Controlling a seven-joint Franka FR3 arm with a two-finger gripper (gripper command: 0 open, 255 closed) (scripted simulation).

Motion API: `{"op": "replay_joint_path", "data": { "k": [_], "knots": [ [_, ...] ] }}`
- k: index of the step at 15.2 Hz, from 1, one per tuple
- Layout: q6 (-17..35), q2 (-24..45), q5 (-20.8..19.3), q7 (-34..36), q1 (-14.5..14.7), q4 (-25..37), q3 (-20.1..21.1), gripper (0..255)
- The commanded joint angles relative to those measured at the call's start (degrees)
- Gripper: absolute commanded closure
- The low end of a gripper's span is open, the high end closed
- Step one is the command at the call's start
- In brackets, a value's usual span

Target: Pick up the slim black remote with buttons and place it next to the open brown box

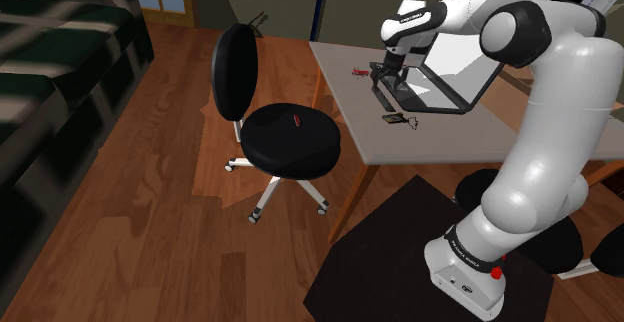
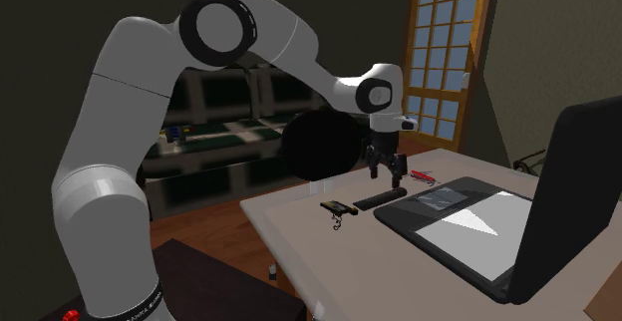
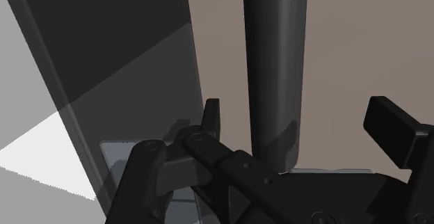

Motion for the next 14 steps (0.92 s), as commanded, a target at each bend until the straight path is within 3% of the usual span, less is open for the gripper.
{"op": "replay_joint_path", "data": {
  "k": [1, 7, 14],
  "knots": [
    [0.94, 1.55, 0.43, 0.00, -0.36, 0.68, 0.04, 0],
    [4.36, 3.56, 0.90, -0.29, -0.71, -0.76, 0.25, 0],
    [4.35, 3.57, 0.90, -0.29, -0.71, -0.74, 0.25, 0]
  ]
}}
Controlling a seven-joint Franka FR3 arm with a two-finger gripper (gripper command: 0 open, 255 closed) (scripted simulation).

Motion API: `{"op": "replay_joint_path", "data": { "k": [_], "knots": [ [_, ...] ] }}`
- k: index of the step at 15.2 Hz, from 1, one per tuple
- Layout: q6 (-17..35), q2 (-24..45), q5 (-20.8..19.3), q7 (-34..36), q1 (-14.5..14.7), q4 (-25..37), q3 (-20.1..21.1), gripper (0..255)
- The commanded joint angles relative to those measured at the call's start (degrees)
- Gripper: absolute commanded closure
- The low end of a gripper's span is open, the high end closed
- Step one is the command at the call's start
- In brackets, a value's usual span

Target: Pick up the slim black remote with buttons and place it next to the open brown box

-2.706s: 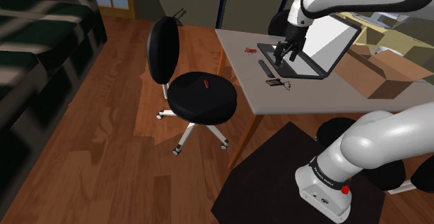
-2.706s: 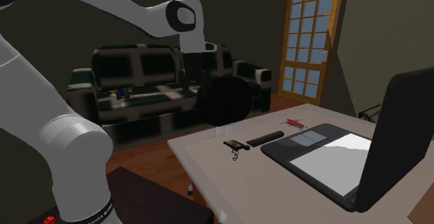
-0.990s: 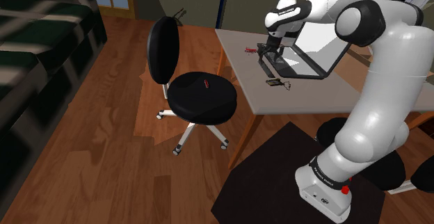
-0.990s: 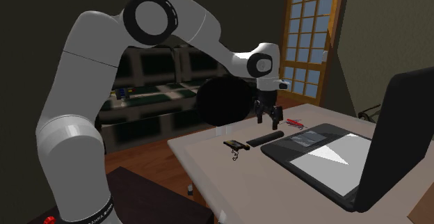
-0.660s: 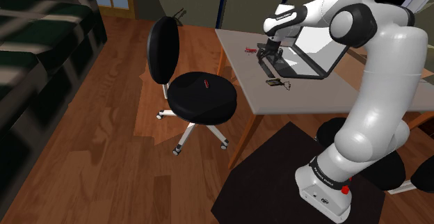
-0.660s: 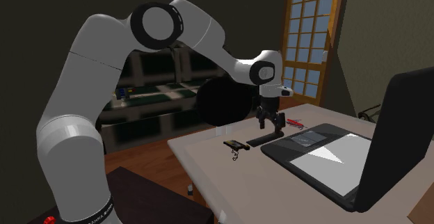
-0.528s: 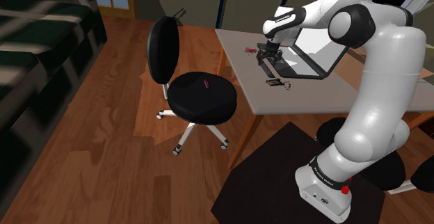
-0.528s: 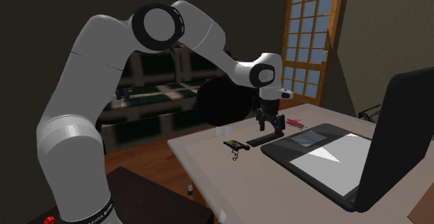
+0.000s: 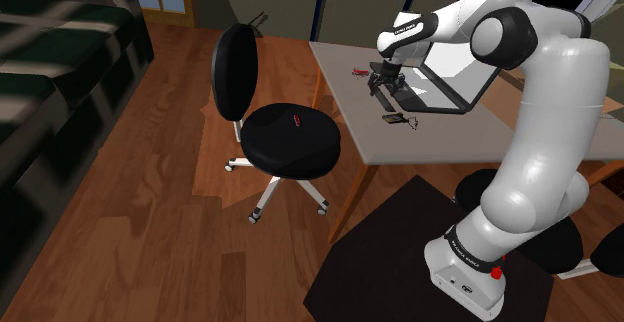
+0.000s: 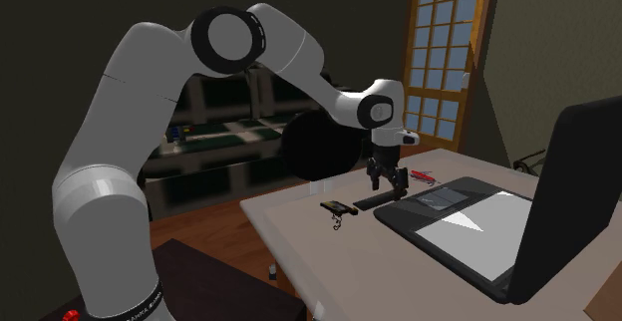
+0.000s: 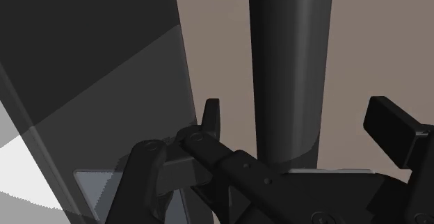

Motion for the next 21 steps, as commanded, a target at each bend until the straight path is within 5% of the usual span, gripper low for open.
{"op": "replay_joint_path", "data": {
  "k": [1, 10, 21],
  "knots": [
    [0.01, 0.01, 0.00, 0.00, 0.00, 0.00, 0.00, 255],
    [0.01, 0.00, 0.00, 0.00, 0.00, 0.00, 0.00, 255],
    [-6.86, -3.68, -0.81, 0.09, 0.31, 3.25, -0.48, 255]
  ]
}}
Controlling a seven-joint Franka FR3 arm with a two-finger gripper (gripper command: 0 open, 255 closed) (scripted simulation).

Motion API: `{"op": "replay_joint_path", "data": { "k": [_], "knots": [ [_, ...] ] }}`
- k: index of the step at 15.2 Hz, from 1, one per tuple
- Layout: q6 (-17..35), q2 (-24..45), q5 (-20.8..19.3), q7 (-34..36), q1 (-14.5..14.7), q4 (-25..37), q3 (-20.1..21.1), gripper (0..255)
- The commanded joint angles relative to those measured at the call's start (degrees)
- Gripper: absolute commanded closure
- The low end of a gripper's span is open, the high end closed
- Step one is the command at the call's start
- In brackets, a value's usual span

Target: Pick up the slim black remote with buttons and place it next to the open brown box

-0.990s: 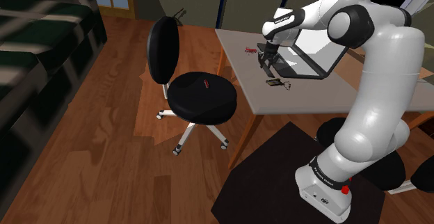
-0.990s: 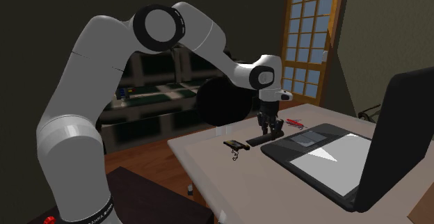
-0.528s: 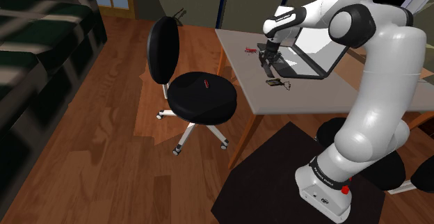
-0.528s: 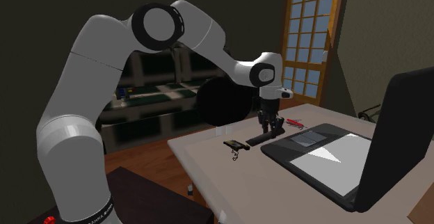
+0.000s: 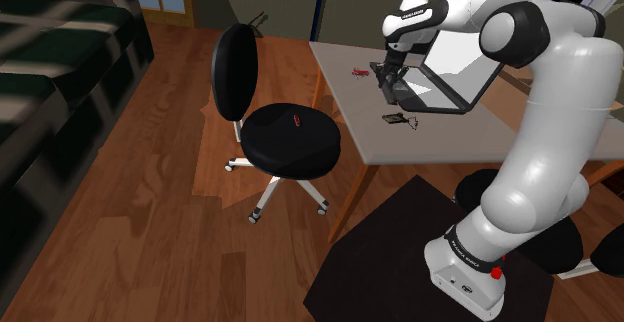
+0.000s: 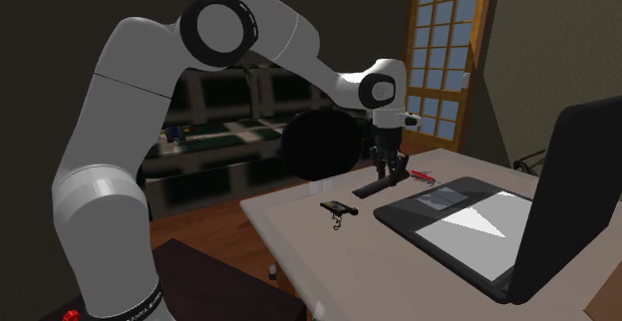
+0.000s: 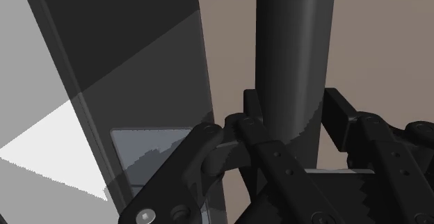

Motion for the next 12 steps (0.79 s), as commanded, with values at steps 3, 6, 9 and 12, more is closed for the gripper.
{"op": "replay_joint_path", "data": {
  "k": [3, 6, 9, 12],
  "knots": [
    [-2.65, -1.21, -0.27, -0.01, 0.07, 1.46, -0.16, 255],
    [-4.65, -1.91, -0.42, -0.03, 0.10, 2.78, -0.24, 255],
    [-6.70, -2.51, -0.55, -0.06, 0.11, 4.25, -0.32, 255],
    [-8.79, -3.00, -0.66, -0.10, 0.11, 5.86, -0.39, 255]
  ]
}}
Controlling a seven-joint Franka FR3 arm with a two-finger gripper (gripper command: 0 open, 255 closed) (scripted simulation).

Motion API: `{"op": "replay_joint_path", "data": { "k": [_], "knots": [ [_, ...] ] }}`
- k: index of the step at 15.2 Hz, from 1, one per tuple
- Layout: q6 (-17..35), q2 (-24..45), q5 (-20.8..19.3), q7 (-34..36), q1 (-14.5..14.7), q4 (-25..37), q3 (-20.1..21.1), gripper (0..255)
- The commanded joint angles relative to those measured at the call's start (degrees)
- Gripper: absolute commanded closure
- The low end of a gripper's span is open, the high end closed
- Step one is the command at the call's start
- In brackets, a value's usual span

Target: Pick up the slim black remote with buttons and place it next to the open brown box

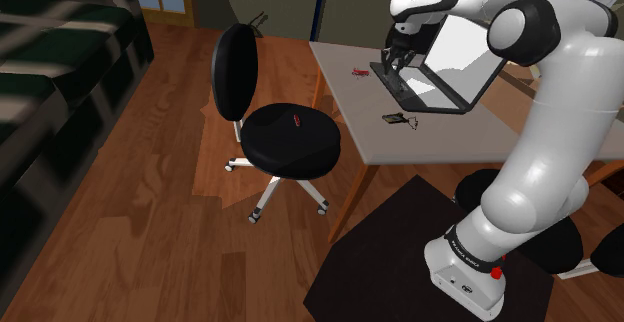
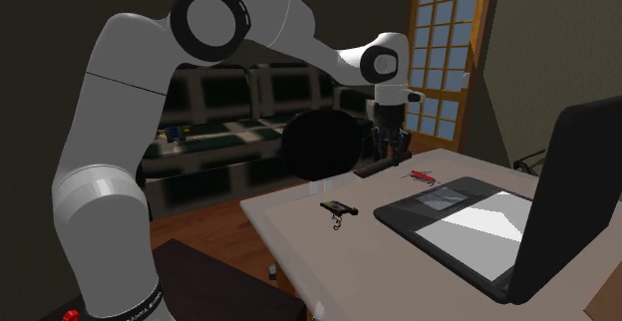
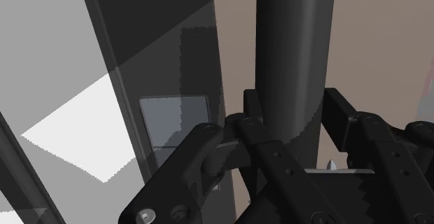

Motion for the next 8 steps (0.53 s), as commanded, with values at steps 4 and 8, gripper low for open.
{"op": "replay_joint_path", "data": {
  "k": [4, 8],
  "knots": [
    [-3.58, -0.86, -0.19, -0.06, 0.01, 2.73, -0.11, 255],
    [-6.52, -1.13, -0.24, -0.17, -0.06, 5.41, -0.17, 255]
  ]
}}
